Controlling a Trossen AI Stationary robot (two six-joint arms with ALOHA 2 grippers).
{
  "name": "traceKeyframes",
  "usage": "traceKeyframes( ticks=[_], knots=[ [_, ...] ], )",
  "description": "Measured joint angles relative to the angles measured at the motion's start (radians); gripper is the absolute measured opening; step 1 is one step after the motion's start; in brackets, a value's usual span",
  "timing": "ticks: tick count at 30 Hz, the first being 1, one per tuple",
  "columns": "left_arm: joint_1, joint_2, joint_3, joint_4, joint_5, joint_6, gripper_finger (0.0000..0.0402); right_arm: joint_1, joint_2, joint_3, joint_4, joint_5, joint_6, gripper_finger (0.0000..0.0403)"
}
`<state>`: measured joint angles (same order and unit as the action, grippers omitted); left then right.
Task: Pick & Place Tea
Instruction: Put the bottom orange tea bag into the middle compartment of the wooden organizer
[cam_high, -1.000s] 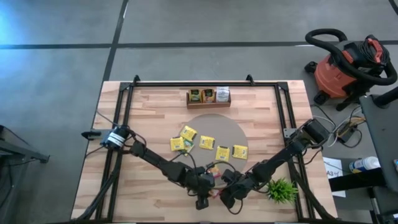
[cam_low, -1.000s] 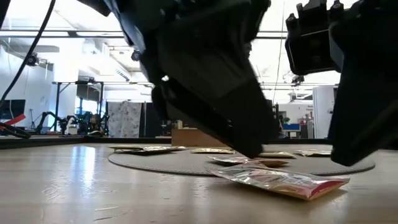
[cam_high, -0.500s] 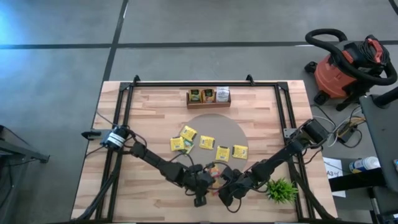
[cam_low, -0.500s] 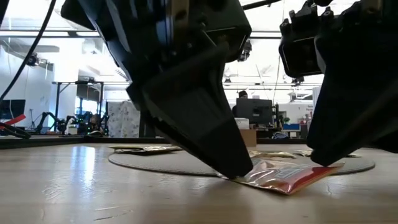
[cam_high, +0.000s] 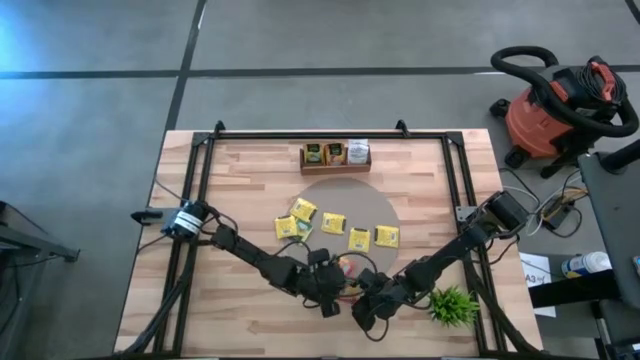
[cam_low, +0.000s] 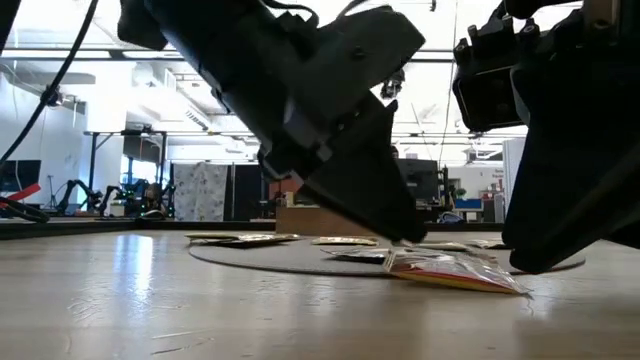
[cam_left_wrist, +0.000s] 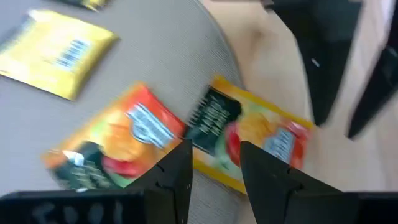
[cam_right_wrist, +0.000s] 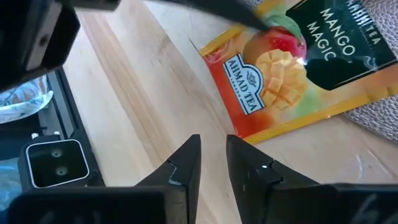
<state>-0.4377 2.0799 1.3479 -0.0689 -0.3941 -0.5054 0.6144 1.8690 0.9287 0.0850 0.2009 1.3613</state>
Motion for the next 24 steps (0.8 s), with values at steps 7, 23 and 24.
traceKeyframes(
  ticks=[7,23,24],
  knots=[
    [-0.014,-0.048,0.010,0.005,-0.019,-0.078,0.0128,0.007,-0.010,0.000,0.002,0.002,0.000,0.0070],
    [-0.033,0.011,0.005,0.011,0.179,-0.176,0.0128,0.000,-0.044,-0.001,-0.152,0.074,0.064,0.0112],
    [-0.033,0.021,0.005,0.012,0.178,-0.176,0.0128,0.000,-0.054,-0.001,-0.161,0.089,0.066,0.0115]
  ],
)
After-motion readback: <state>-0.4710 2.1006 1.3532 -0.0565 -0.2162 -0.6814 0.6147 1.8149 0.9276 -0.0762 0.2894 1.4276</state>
